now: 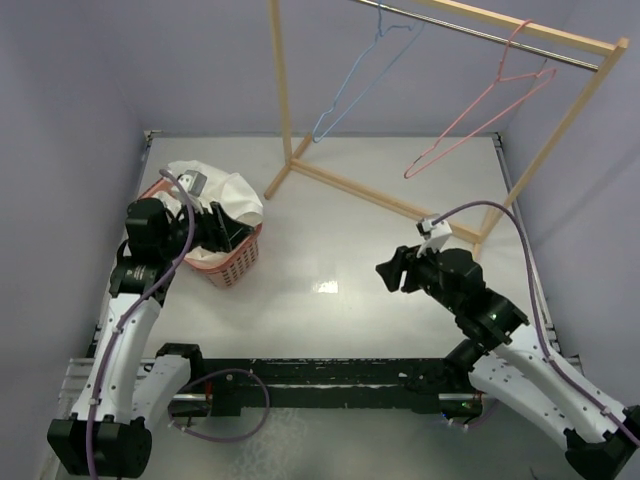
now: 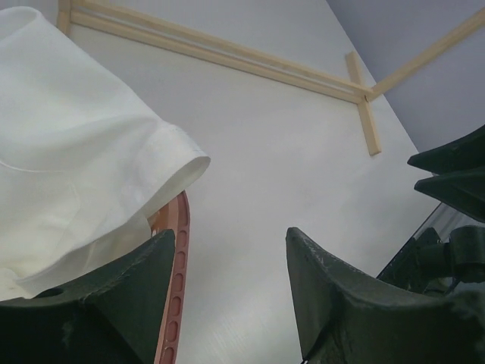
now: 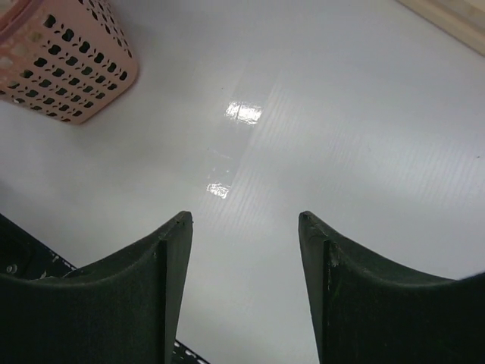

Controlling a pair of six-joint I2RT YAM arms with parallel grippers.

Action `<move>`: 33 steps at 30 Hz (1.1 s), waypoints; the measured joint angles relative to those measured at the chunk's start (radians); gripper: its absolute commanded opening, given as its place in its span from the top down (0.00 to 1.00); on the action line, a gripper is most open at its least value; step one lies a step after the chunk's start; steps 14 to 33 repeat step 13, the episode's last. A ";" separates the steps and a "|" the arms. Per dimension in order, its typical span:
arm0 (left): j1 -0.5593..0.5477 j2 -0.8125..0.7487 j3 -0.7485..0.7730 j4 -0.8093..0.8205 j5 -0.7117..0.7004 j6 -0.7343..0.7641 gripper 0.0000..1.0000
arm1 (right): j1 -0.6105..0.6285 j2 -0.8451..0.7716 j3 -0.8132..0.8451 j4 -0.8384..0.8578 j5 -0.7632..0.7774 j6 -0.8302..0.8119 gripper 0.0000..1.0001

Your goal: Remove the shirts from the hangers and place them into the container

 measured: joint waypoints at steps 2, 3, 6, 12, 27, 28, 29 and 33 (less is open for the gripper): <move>0.000 -0.033 -0.005 0.002 -0.002 0.001 0.36 | 0.000 -0.054 -0.020 -0.003 0.025 -0.001 0.39; 0.000 -0.044 -0.006 0.002 -0.008 0.000 0.36 | 0.000 -0.078 -0.028 -0.008 0.036 -0.003 0.39; 0.000 -0.056 -0.006 -0.001 -0.039 -0.003 0.36 | 0.000 -0.132 -0.036 -0.035 0.071 -0.010 0.39; 0.000 -0.054 -0.006 -0.029 -0.099 -0.010 0.41 | 0.000 -0.156 -0.040 -0.058 0.105 -0.014 0.39; 0.000 -0.054 -0.006 -0.031 -0.105 -0.009 0.39 | 0.000 -0.156 -0.040 -0.061 0.106 -0.014 0.39; 0.000 -0.054 -0.006 -0.031 -0.105 -0.009 0.39 | 0.000 -0.156 -0.040 -0.061 0.106 -0.014 0.39; 0.000 -0.054 -0.006 -0.031 -0.105 -0.009 0.39 | 0.000 -0.156 -0.040 -0.061 0.106 -0.014 0.39; 0.000 -0.054 -0.006 -0.031 -0.105 -0.009 0.39 | 0.000 -0.156 -0.040 -0.061 0.106 -0.014 0.39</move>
